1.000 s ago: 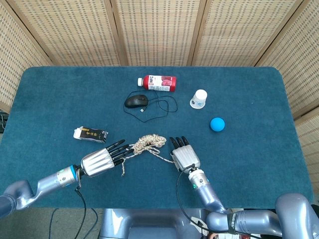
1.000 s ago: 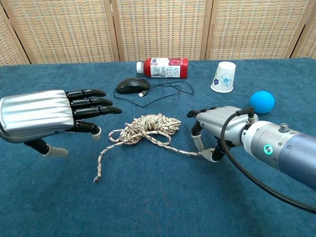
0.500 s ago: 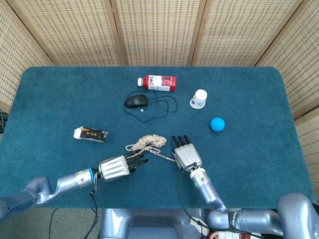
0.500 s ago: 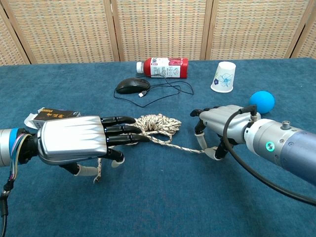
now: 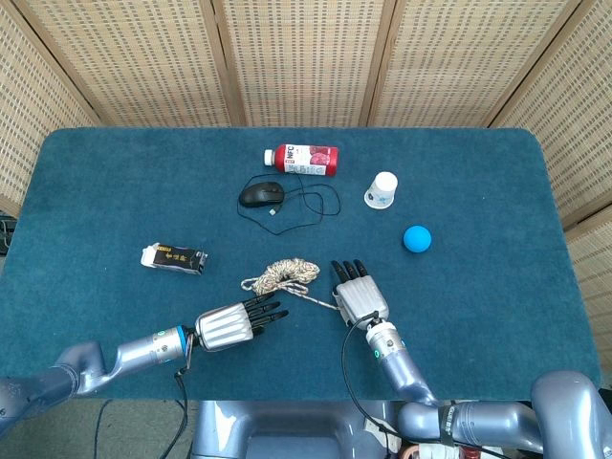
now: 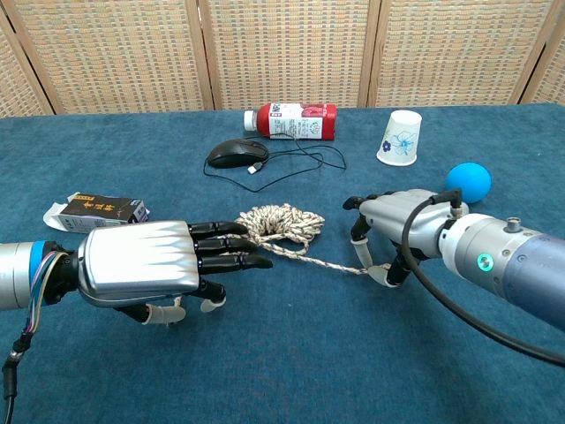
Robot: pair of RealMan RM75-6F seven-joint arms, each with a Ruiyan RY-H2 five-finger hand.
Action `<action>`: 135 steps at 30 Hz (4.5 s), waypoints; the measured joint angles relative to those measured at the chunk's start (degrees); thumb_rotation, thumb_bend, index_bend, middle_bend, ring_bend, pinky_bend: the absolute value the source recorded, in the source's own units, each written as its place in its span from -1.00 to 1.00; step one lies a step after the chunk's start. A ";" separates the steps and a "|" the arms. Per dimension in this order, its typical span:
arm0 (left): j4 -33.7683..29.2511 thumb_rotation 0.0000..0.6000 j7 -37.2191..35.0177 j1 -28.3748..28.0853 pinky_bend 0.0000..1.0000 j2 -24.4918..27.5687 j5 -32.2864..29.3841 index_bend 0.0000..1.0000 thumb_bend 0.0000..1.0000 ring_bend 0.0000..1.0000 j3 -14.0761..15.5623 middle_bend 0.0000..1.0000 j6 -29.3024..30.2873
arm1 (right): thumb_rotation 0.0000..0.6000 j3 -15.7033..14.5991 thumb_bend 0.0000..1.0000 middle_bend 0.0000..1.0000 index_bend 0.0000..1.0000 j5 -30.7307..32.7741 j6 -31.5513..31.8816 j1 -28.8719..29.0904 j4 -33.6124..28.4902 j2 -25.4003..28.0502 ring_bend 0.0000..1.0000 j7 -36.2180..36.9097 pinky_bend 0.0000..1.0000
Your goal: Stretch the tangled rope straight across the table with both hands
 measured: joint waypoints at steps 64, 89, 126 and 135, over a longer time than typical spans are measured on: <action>1.61 1.00 -0.77 -0.21 -1.00 -0.87 -4.32 0.64 0.01 -1.00 4.32 -1.00 2.04 | 1.00 -0.56 0.10 -1.00 0.46 -0.12 0.03 -0.42 0.17 0.14 -1.00 -0.22 -1.00; 10.27 1.00 -6.63 5.64 -1.00 6.25 -11.55 0.71 0.15 -1.00 0.34 -1.00 11.79 | 1.00 1.68 0.10 -1.00 0.50 -4.59 3.90 -0.23 3.19 2.12 -1.00 -1.33 -1.00; 35.72 1.00 -22.56 14.60 -1.00 0.81 -18.93 -0.97 -0.98 -1.00 -0.40 -1.00 8.92 | 1.00 4.42 -0.96 -1.00 -0.94 -3.35 2.08 -2.33 18.13 3.54 -1.00 -1.59 -1.00; 27.89 1.00 -28.47 15.43 -1.00 4.00 -23.33 -1.00 -1.00 -1.00 -3.70 -1.00 5.98 | 1.00 6.51 -1.00 -1.00 -1.00 -4.28 4.60 -4.07 8.93 6.90 -1.00 2.39 -1.00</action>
